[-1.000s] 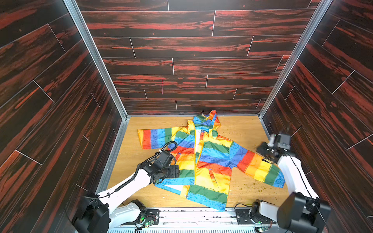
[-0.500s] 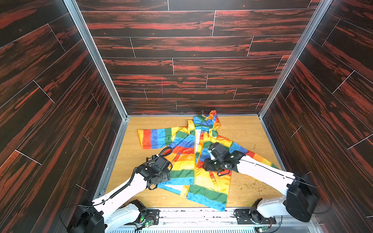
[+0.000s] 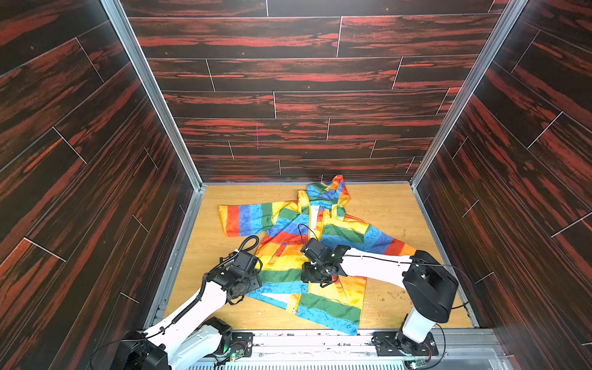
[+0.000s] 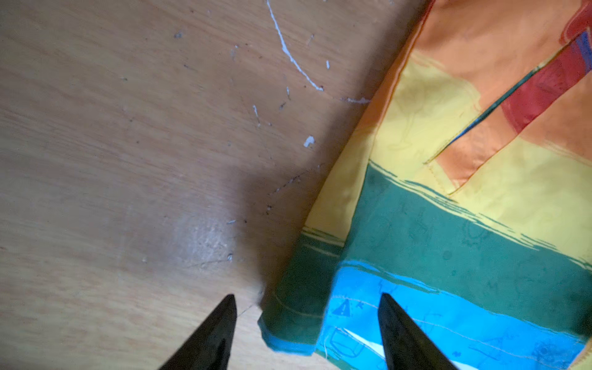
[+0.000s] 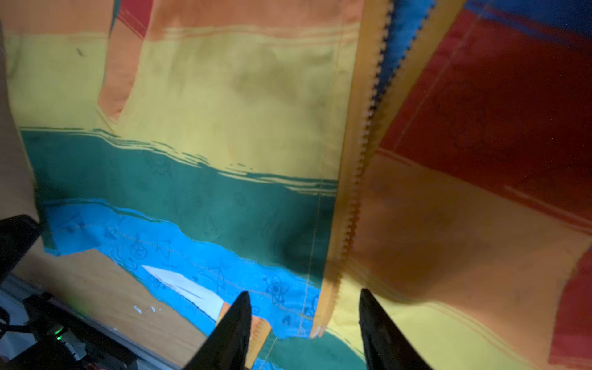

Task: Unzip the jacket
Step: Smooth out the jacket at the center of the board.

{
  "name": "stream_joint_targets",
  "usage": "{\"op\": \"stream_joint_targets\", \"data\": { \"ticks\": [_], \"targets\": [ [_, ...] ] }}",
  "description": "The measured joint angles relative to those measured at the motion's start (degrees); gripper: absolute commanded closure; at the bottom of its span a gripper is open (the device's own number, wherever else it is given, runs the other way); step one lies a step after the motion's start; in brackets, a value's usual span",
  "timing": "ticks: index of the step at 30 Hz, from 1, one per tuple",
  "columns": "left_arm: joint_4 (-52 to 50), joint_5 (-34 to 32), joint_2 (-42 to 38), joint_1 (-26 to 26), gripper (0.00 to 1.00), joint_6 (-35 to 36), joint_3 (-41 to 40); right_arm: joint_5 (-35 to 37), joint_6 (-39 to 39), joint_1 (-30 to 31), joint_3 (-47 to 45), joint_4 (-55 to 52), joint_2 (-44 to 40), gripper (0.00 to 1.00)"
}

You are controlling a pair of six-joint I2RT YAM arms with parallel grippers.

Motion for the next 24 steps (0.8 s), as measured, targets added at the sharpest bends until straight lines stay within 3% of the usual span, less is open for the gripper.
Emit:
{"op": "stream_joint_targets", "data": {
  "ticks": [5,10,13,20,24],
  "targets": [
    [1.05,1.55,-1.33,1.01,0.32,0.59,-0.02,0.28,0.52,0.04,1.42,-0.31,3.21,0.52],
    [2.51,3.37,-1.4,2.4,0.33,1.27,-0.22,0.37,1.4,0.35,3.13,-0.5,5.05,0.78],
    [2.71,4.37,-1.33,3.23,0.33,1.68,-0.39,0.61,1.53,1.09,3.8,-1.2,5.05,0.86],
    [3.72,5.73,-1.33,4.66,0.34,2.75,-0.39,2.38,2.47,3.91,5.22,-3.65,5.03,1.0],
    [4.5,6.03,-1.4,5.01,0.36,3.15,-0.39,3.43,3.89,5.75,5.2,-4.66,4.7,1.0]
  ]
}}
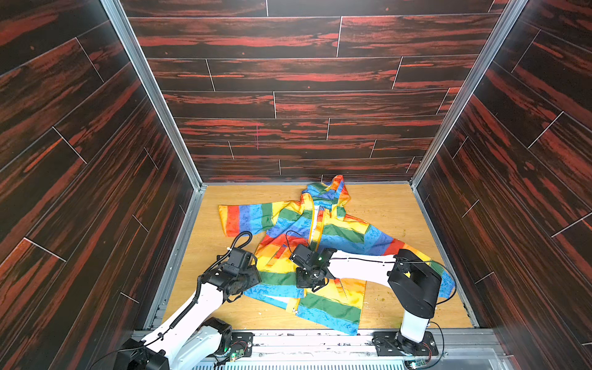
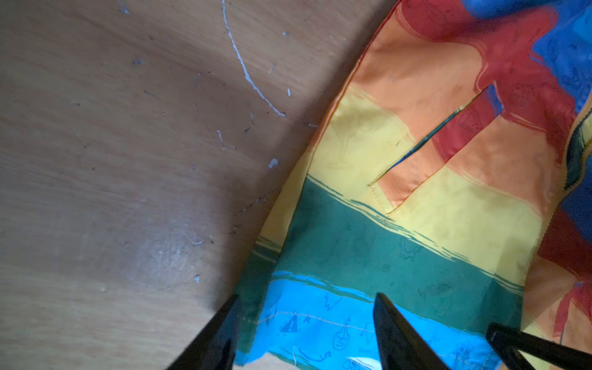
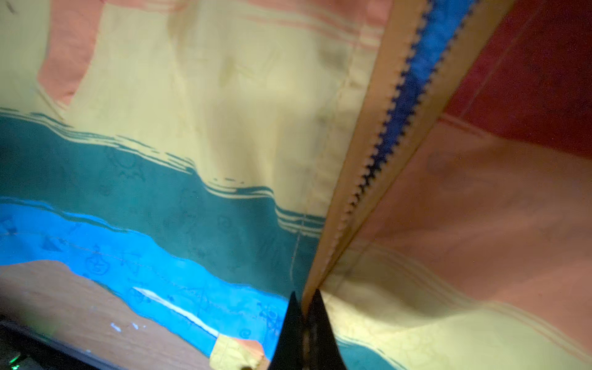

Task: Unzip the jacket
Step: Smooth out the jacket at the center of the board.

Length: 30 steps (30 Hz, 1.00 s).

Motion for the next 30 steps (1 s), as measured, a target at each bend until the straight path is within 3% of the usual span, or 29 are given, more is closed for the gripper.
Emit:
{"op": "stream_joint_targets", "data": {
  "ticks": [10,17,21,25,30],
  "targets": [
    [0.07,-0.11,-3.02,0.57,0.44,0.57,0.0,2.01,8.07,6.43,-2.86,2.38,-4.9,0.98],
    [-0.22,-0.66,-2.43,0.66,0.44,0.74,0.2,2.64,12.39,8.76,-7.52,3.08,-5.01,0.49],
    [-2.73,-3.23,-2.21,0.68,0.03,2.73,3.74,5.6,11.8,8.55,-7.58,-0.92,-8.37,0.42],
    [-3.98,-8.83,1.97,1.31,0.0,5.25,13.42,8.07,7.37,2.47,-7.37,-5.64,-16.85,0.39],
    [-2.29,-12.81,16.09,6.67,0.0,8.17,28.48,8.17,-3.41,-18.1,-7.39,-6.16,-24.41,0.37]
  ]
}}
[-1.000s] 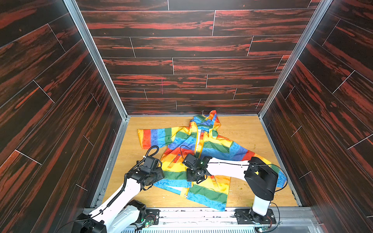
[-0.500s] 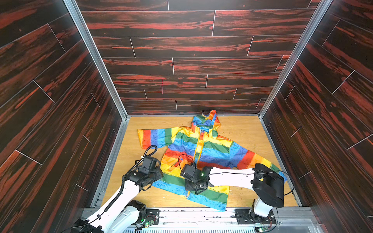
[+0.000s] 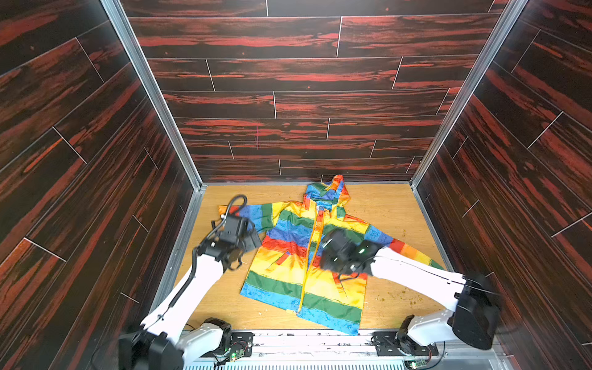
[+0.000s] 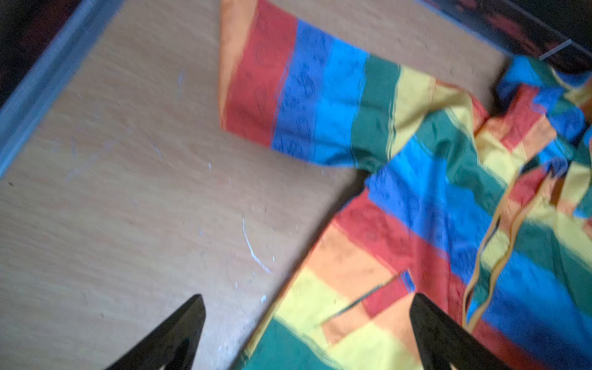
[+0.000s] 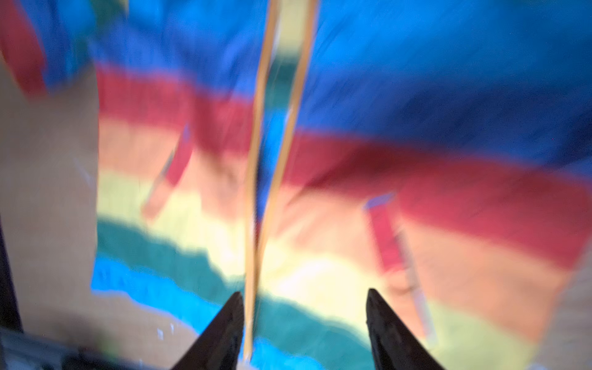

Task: Unzip the jacket
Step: Smooth out the jacket at the center of the board.

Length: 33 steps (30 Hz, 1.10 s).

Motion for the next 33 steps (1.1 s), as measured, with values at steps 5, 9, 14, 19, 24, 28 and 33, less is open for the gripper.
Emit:
{"op": "stream_joint_targets", "data": {
  "ticks": [5,9,14,19,24,28,33],
  "targets": [
    [4.07,1.51,14.99,9.79,0.01,-1.6,6.21,-3.21,-11.41,-19.8,0.13,2.8,1.75,0.37],
    [4.24,3.28,23.76,16.39,0.0,-4.76,8.37,-6.16,-18.05,-25.62,2.25,4.79,7.28,0.37],
    [5.14,4.46,27.3,21.66,0.0,-9.46,9.81,-9.62,-22.99,-26.16,3.63,8.66,12.5,0.37],
    [6.88,7.32,33.79,24.2,0.08,-11.8,17.44,-12.39,-24.79,-26.14,3.04,12.09,14.05,0.37],
    [8.7,11.04,42.27,24.35,0.25,-13.14,24.35,-14.16,-25.03,-26.14,0.5,14.4,14.05,0.38],
    [9.44,12.63,45.92,24.02,0.32,-14.23,24.55,-15.1,-25.05,-26.14,-0.92,14.82,13.92,0.39],
    [10.21,12.7,47.69,23.32,0.62,-14.84,26.75,-15.34,-25.07,-26.14,-2.05,14.84,12.28,0.4]
  ]
}}
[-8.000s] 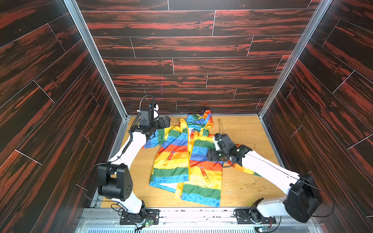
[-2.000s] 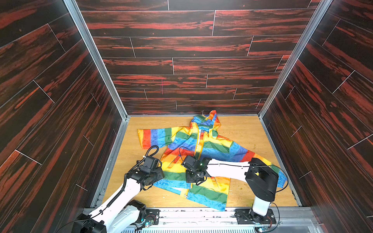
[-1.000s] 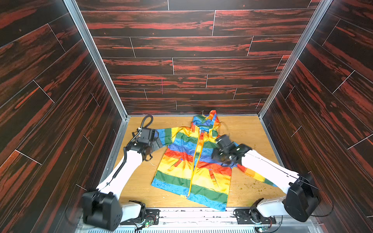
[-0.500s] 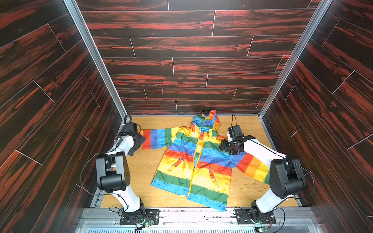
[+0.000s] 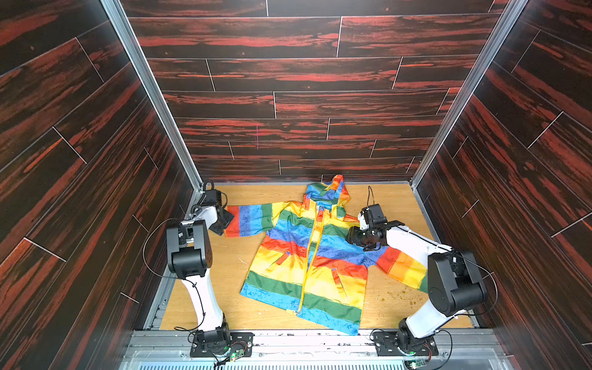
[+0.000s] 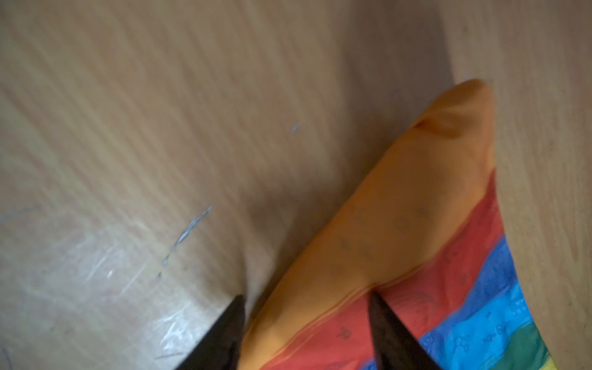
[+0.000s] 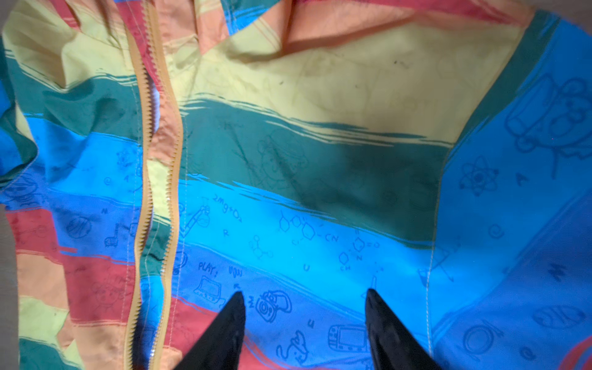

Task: Unzip the jacket
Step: Smooth out the jacket at the center of the board.

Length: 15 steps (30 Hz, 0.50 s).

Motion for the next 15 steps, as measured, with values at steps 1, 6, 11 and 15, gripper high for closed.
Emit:
{"op": "stream_joint_targets", "data": {
  "ticks": [1,6,11,15],
  "targets": [
    [0.17,-0.11,0.31,-0.17,0.73,0.11,0.79,0.02,-0.02,0.0,-0.48,0.04,-0.9,0.41],
    [-0.24,-4.35,0.63,-1.7,1.0,4.83,3.98,0.09,-0.22,0.0,-2.51,-0.61,-5.22,0.45],
    [-7.39,-14.8,-3.08,-7.65,1.0,14.19,6.73,0.2,-0.83,0.0,-3.15,-2.08,-8.66,0.47],
    [-11.89,-21.11,-9.2,-14.56,0.49,18.75,9.99,0.42,-1.68,0.0,-3.17,-3.5,-10.99,0.44]
  ]
}}
